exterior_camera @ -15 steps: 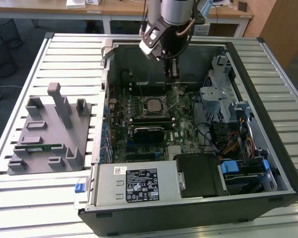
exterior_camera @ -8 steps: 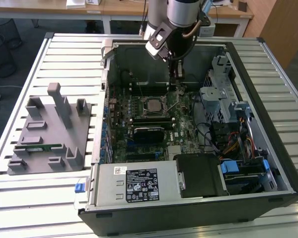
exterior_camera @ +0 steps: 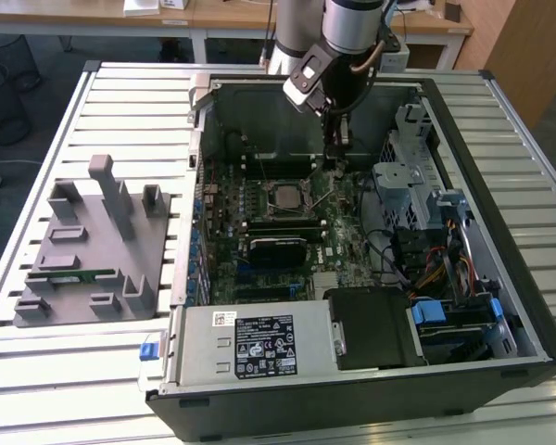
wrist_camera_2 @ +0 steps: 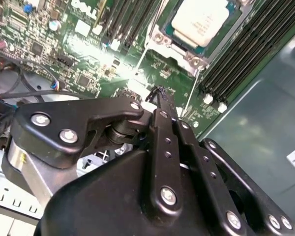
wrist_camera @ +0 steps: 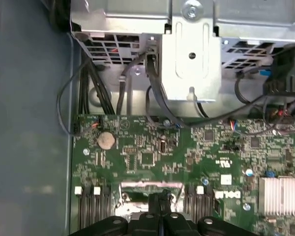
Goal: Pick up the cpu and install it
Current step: 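Close the cpu cover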
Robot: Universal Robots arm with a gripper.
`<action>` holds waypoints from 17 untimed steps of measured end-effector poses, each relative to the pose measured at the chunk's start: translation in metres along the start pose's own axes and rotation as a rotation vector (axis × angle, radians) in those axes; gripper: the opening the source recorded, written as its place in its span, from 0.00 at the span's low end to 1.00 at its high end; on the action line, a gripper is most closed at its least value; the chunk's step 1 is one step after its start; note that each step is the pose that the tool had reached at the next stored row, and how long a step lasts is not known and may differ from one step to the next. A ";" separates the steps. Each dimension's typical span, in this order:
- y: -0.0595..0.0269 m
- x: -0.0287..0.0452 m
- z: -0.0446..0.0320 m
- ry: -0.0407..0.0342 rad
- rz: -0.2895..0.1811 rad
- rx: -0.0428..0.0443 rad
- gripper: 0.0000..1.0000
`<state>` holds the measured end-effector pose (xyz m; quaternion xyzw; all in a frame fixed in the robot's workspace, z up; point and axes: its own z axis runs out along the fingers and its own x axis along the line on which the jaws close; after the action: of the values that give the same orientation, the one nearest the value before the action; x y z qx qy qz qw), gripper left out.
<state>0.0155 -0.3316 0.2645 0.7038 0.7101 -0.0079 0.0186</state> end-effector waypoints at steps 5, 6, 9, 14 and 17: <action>0.0103 0.0037 0.0031 -0.0001 0.000 0.0082 0.11; 0.0125 0.0044 0.0036 0.0000 0.000 0.0097 0.11; 0.0193 0.0059 0.0052 0.0000 -0.001 0.0138 0.11; 0.0308 0.0067 0.0084 0.0000 -0.001 0.0182 0.11; 0.0331 0.0068 0.0129 0.0001 -0.001 0.0193 0.11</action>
<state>0.0487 -0.3250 0.2519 0.7036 0.7103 -0.0147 0.0118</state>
